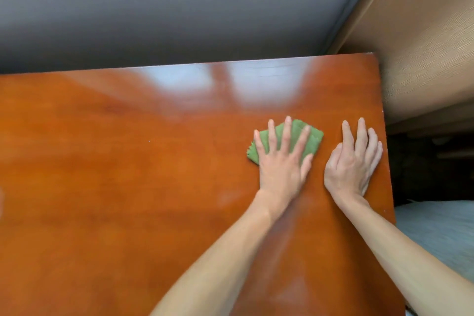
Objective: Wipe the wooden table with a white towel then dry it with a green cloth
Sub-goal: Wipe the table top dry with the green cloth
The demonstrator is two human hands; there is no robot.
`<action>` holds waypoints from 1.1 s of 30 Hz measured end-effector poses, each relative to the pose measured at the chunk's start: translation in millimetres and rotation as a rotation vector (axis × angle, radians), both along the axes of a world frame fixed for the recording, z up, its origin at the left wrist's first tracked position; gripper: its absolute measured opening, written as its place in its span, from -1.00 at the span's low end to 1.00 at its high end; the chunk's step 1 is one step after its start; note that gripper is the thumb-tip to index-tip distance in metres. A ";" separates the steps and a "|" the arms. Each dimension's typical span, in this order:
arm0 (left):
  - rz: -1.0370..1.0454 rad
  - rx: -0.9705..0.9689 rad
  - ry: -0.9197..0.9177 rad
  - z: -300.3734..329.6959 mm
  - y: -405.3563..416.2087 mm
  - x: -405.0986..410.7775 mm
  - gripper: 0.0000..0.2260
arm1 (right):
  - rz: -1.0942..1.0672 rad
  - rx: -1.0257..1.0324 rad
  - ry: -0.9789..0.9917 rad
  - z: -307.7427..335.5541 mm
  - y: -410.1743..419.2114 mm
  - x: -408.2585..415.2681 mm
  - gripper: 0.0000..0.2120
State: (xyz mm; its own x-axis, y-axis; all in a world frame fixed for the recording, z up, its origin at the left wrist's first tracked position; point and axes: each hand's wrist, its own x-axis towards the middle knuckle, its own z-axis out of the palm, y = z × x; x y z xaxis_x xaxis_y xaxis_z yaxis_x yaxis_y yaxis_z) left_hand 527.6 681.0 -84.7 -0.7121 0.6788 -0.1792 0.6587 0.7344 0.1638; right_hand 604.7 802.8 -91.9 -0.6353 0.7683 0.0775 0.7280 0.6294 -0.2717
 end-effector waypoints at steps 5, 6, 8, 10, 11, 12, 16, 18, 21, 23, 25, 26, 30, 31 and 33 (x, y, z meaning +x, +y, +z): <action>-0.035 0.003 0.025 -0.9 -55.9 17.6 -0.47 | -0.006 0.000 0.012 0.9 -0.3 0.8 -0.54; 0.028 0.000 0.026 -2.4 -73.5 7.5 -0.48 | -0.010 -0.004 0.016 1.3 0.1 0.3 -0.54; 0.188 -0.035 0.025 -3.8 -113.5 -20.2 -0.47 | -0.010 -0.018 0.025 2.1 0.6 -0.2 -0.54; 0.377 -0.065 0.024 -5.4 -158.4 -52.9 -0.45 | -0.008 -0.028 0.029 2.9 0.2 -0.3 -0.53; 0.497 -0.071 0.015 -5.5 -180.1 -69.1 -0.45 | -0.009 -0.029 0.030 2.6 0.6 -0.3 -0.53; 0.628 -0.075 0.003 -4.8 -200.2 -84.4 -0.43 | -0.011 -0.030 0.029 2.0 1.2 0.2 -0.53; 1.024 -0.059 -0.008 -0.5 -247.0 -140.3 -0.45 | -0.008 -0.023 0.027 0.5 1.1 0.3 -0.53; 1.097 -0.040 -0.020 0.4 -242.2 -164.6 -0.49 | -0.011 -0.014 0.025 -0.2 1.0 -0.2 -0.52; 0.999 -0.024 0.003 -2.6 -204.9 -180.3 -0.49 | -0.014 -0.007 0.014 -0.9 0.8 0.0 -0.52; 0.862 -0.022 0.023 -5.5 -165.6 -174.9 -0.48 | -0.011 -0.009 0.014 -0.6 0.0 -0.2 -0.52; 0.690 -0.028 0.033 -4.7 -120.2 -158.5 -0.44 | -0.009 -0.016 0.018 0.3 0.6 -0.1 -0.52; 0.590 -0.028 0.037 -4.1 -97.7 -147.0 -0.42 | -0.008 -0.020 0.023 0.9 0.7 -0.4 -0.52; 0.268 0.000 0.066 -3.6 -17.7 -89.6 -0.45 | -0.012 -0.041 0.037 2.2 -0.8 -0.5 -0.53; 0.203 -0.001 0.059 -4.1 -2.7 -72.9 -0.45 | -0.010 -0.048 0.041 2.3 -0.1 0.6 -0.54; 0.072 -0.016 0.029 -0.8 17.5 -37.9 -0.45 | 0.011 -0.057 0.044 1.8 3.0 3.6 -0.55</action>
